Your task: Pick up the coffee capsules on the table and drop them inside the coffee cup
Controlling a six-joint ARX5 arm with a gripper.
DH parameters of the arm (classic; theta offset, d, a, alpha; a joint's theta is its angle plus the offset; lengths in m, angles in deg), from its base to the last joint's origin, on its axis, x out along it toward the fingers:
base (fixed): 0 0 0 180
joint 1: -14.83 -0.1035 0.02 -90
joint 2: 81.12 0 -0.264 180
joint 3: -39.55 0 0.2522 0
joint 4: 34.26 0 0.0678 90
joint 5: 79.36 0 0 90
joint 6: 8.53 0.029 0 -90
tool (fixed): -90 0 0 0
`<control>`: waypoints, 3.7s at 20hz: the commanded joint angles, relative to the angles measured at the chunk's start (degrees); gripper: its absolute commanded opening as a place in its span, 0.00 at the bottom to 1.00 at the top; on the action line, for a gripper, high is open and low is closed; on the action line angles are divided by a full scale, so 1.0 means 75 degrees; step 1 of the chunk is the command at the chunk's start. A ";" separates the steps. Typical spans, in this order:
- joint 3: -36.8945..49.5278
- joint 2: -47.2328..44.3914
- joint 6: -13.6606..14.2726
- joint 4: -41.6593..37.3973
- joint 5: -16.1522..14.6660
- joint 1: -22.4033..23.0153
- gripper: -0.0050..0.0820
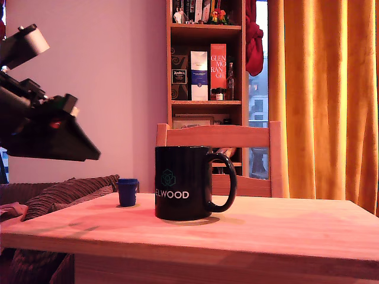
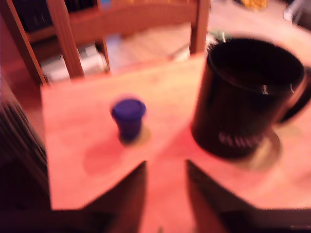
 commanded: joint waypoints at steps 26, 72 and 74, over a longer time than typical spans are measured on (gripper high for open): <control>-0.1705 -0.4776 0.0402 -0.3512 -0.0749 -0.0420 0.69; -0.2314 -0.0737 0.0140 0.0997 -0.1638 0.0134 0.26; -0.2416 -0.0740 0.0140 0.1003 -0.1547 0.0542 0.26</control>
